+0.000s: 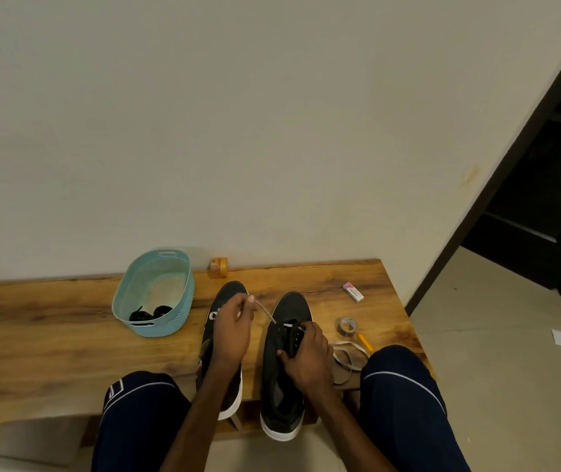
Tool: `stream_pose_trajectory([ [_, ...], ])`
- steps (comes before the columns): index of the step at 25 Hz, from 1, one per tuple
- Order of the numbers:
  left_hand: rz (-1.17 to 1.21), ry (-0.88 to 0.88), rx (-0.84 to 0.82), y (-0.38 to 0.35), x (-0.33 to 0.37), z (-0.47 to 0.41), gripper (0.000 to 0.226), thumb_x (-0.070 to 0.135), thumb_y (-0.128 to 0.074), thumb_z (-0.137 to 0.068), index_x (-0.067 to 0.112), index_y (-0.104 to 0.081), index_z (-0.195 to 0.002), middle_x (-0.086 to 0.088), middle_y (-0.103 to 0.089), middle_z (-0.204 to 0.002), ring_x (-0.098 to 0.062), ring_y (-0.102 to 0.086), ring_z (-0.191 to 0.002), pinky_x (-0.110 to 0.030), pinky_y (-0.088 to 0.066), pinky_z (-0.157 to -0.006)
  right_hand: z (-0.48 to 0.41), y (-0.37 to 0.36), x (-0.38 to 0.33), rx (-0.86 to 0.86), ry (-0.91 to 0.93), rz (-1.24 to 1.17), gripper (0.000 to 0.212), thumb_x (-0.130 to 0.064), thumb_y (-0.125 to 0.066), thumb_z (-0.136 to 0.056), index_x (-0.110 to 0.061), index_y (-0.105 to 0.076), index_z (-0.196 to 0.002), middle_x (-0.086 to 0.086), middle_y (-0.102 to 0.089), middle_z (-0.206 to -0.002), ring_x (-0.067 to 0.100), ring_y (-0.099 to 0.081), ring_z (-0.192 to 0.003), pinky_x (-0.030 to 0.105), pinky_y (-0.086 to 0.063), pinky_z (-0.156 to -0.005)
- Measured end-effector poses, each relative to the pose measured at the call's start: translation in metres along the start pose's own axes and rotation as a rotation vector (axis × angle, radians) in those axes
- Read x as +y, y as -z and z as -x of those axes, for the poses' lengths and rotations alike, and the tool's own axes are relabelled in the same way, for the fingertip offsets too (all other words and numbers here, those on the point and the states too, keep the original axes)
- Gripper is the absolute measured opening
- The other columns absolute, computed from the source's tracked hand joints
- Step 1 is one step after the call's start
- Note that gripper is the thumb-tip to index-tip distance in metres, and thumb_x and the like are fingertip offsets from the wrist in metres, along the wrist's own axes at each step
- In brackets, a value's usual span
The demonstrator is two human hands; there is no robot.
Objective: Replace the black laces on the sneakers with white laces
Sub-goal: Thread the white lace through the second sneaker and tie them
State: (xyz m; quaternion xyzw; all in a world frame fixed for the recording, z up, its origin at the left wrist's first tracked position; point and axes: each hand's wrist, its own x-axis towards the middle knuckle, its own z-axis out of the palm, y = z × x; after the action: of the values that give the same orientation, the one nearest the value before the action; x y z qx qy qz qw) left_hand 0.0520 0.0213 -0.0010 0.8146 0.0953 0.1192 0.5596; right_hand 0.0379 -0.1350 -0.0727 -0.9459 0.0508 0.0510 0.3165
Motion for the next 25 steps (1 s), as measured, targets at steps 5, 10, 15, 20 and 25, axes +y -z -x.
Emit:
stream_pose_trajectory([
  [5,0.753,0.091,0.101,0.034,0.023,-0.001,0.025,0.026,-0.045,-0.103,0.019,-0.059,-0.084,0.009,-0.049,-0.064,-0.001,-0.040,-0.051,-0.014,-0.032,-0.044,0.000,0.002,0.000,-0.015,-0.008,-0.005,0.082,-0.054,-0.071,-0.080,-0.022,-0.032,-0.144,-0.003,-0.037,-0.149,0.021,-0.039,-0.135,0.047,-0.024,-0.116],
  [10,0.755,0.088,-0.118,0.054,0.016,-0.008,0.023,0.037,-0.049,-0.100,0.027,-0.069,-0.098,0.008,-0.051,-0.066,-0.003,-0.042,-0.051,-0.014,-0.033,-0.042,0.003,0.000,-0.003,-0.007,-0.020,-0.061,0.085,-0.049,-0.075,-0.078,-0.021,-0.031,-0.145,-0.004,-0.034,-0.152,0.021,-0.037,-0.135,0.045,-0.039,-0.107],
  [15,-0.349,-0.035,-0.426,-0.018,-0.011,0.011,0.039,0.032,-0.054,-0.100,0.031,-0.050,-0.139,0.001,-0.070,-0.100,-0.016,-0.068,-0.090,-0.034,-0.051,-0.079,0.003,-0.003,0.000,-0.012,-0.011,-0.060,0.085,-0.045,-0.073,-0.081,-0.019,-0.028,-0.148,-0.001,-0.031,-0.154,0.023,-0.035,-0.135,0.043,-0.039,-0.107],
  [20,-0.921,-0.141,-0.392,-0.041,-0.030,0.006,0.043,0.036,-0.049,-0.099,0.036,-0.041,-0.141,0.000,-0.070,-0.112,-0.022,-0.068,-0.098,-0.035,-0.053,-0.078,0.003,-0.006,0.002,-0.010,-0.015,-0.075,0.081,-0.045,-0.069,-0.082,-0.021,-0.027,-0.148,-0.001,-0.029,-0.156,0.022,-0.035,-0.133,0.039,-0.040,-0.104],
  [25,-1.053,-0.192,-0.305,-0.053,-0.034,-0.005,0.039,0.028,-0.053,-0.099,0.017,-0.042,-0.135,-0.002,-0.068,-0.110,-0.022,-0.069,-0.097,-0.035,-0.052,-0.072,0.001,-0.011,0.007,-0.004,-0.013,-0.057,0.086,-0.046,-0.072,-0.080,-0.022,-0.026,-0.148,-0.004,-0.026,-0.157,0.021,-0.031,-0.135,0.040,-0.041,-0.106],
])
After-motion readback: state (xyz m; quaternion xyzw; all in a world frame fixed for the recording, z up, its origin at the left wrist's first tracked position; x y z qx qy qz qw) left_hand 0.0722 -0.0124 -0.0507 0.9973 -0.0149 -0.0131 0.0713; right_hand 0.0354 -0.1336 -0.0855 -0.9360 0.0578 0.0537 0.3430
